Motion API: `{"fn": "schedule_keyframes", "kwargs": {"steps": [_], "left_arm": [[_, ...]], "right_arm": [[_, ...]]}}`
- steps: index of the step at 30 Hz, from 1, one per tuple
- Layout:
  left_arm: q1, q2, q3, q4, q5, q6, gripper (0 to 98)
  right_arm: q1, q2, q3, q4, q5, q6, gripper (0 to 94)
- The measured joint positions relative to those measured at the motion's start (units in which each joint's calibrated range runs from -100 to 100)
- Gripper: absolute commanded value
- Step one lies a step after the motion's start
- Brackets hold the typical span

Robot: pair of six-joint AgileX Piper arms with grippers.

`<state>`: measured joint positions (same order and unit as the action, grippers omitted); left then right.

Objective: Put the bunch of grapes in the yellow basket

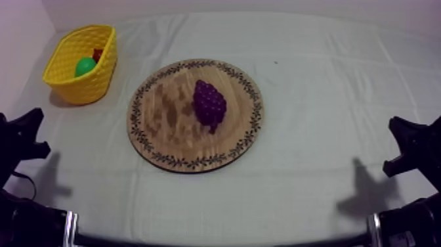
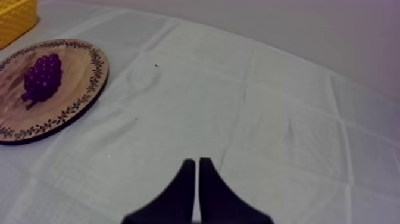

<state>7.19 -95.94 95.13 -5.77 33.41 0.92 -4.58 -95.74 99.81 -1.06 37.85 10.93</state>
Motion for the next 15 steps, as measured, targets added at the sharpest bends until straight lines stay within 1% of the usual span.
{"fn": "schedule_keyframes", "kwargs": {"steps": [6, 15], "left_arm": [[0.8, 6.5, -8.0, 0.00, 2.5, 1.6, 0.0], [4.1, 20.4, -26.2, -0.23, 10.3, 4.4, 0.0]], "right_arm": [[0.0, 0.0, 0.0, 0.0, 0.0, 0.0, 0.4], [0.0, 0.0, 0.0, 0.0, 0.0, 0.0, 0.4]]}}
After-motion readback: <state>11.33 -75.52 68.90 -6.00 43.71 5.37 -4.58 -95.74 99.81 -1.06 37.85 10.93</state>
